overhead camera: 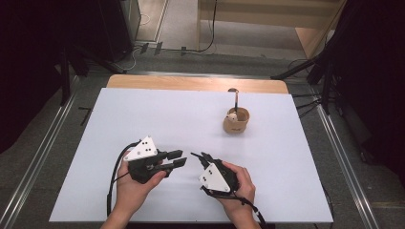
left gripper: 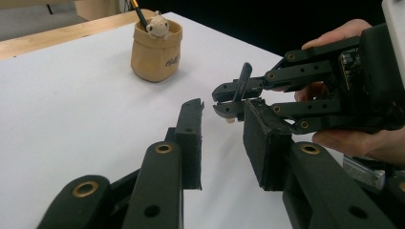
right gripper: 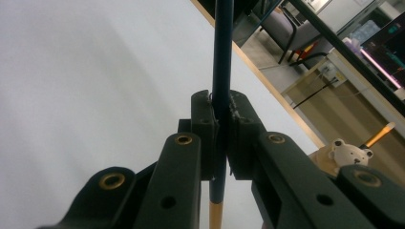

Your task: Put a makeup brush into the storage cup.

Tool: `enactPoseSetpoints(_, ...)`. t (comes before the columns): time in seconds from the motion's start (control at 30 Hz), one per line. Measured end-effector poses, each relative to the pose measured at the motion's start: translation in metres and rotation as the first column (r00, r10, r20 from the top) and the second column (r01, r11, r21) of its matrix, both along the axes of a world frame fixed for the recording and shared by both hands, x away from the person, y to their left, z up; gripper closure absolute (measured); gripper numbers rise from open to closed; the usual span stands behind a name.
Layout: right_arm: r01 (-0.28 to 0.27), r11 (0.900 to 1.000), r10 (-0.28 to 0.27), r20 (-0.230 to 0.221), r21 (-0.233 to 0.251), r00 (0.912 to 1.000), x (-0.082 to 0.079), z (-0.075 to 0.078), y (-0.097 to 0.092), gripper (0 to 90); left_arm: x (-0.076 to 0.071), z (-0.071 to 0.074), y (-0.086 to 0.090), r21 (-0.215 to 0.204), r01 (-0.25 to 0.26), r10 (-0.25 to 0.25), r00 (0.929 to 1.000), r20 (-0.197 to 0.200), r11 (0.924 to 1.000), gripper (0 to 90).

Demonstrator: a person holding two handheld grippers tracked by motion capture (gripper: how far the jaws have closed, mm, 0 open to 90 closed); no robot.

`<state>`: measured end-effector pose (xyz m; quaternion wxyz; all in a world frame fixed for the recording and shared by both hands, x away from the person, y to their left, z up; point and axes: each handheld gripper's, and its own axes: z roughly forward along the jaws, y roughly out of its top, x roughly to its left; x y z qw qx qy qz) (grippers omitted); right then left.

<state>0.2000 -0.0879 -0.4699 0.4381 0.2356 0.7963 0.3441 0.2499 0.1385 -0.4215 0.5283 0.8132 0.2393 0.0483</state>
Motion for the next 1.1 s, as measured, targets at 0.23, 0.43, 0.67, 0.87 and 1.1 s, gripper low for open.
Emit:
enactPoseSetpoints(0.23, -0.019, 0.9969, 0.021, 0.016, -0.076, 0.9997, -0.001, -0.004, 0.006, 84.9, -0.001, 0.000, -0.004, 0.010, 0.018, -0.017, 0.9996, -0.022, 0.9998, 69.7)
enactPoseSetpoints(0.43, -0.028, 0.9870, 0.037, 0.055, -0.158, 0.9978, -0.006, -0.007, 0.015, 84.9, -0.002, -0.001, -0.008, 0.020, 0.029, -0.028, 0.9987, -0.043, 0.9994, 71.0)
enactPoseSetpoints(0.67, -0.014, 0.9767, 0.036, 0.100, -0.214, 0.9943, -0.009, -0.010, 0.020, 84.9, -0.001, -0.004, -0.012, 0.035, 0.033, -0.030, 0.9962, -0.082, 0.9988, 75.0)
enactPoseSetpoints(0.87, -0.010, 0.9698, 0.041, 0.122, -0.244, 0.9917, -0.011, -0.010, 0.021, 84.8, 0.000, -0.006, -0.014, 0.043, 0.045, -0.040, 0.9929, -0.112, 0.9981, 78.6)
enactPoseSetpoints(1.1, -0.005, 0.9657, 0.043, 0.141, -0.260, 0.9891, -0.012, -0.010, 0.021, 84.9, 0.000, -0.007, -0.014, 0.038, 0.047, -0.042, 0.9903, -0.132, 0.9982, 83.9)
